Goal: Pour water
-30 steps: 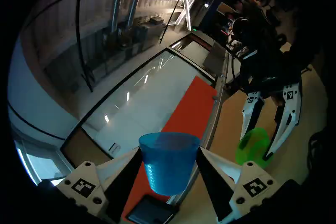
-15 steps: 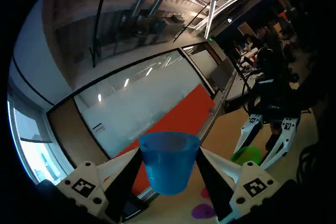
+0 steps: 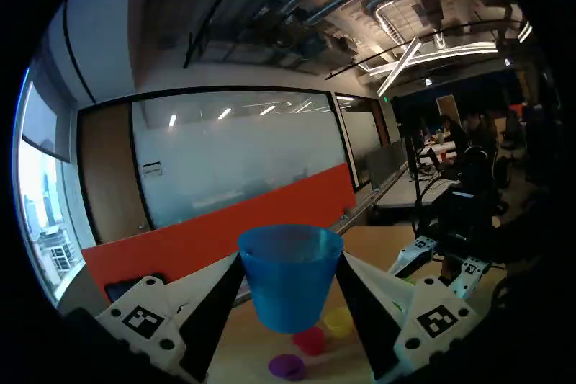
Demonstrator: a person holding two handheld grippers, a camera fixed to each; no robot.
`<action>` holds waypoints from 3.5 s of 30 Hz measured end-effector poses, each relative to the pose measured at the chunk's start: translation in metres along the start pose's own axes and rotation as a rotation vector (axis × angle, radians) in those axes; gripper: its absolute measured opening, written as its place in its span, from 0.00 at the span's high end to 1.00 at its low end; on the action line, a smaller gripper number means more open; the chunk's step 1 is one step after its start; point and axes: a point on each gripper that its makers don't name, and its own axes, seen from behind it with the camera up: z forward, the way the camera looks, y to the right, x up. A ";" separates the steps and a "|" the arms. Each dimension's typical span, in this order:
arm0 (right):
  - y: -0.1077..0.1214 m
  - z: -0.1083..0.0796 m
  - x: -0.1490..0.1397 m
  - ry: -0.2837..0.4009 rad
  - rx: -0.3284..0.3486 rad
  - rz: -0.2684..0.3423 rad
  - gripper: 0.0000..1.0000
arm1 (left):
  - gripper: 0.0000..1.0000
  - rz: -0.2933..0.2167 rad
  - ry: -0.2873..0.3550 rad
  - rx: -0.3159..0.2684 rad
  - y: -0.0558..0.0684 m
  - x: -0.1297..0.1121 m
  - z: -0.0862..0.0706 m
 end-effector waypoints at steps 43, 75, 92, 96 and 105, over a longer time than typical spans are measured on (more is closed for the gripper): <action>0.029 -0.034 -0.017 -0.097 -0.068 0.004 0.09 | 0.14 -0.178 -0.137 -0.055 0.023 -0.119 -0.030; 0.045 -0.068 -0.064 -0.261 -0.078 0.009 0.09 | 0.13 -0.160 -0.379 -0.150 0.060 -0.221 -0.038; 0.044 -0.075 -0.108 -0.380 -0.052 -0.004 0.09 | 0.13 -0.142 -0.490 -0.187 0.072 -0.270 -0.045; 0.043 -0.076 -0.121 -0.405 -0.048 0.004 0.09 | 0.13 -0.141 -0.519 -0.191 0.073 -0.285 -0.047; 0.045 -0.081 -0.155 -0.467 -0.051 0.015 0.08 | 0.13 -0.139 -0.572 -0.193 0.074 -0.313 -0.048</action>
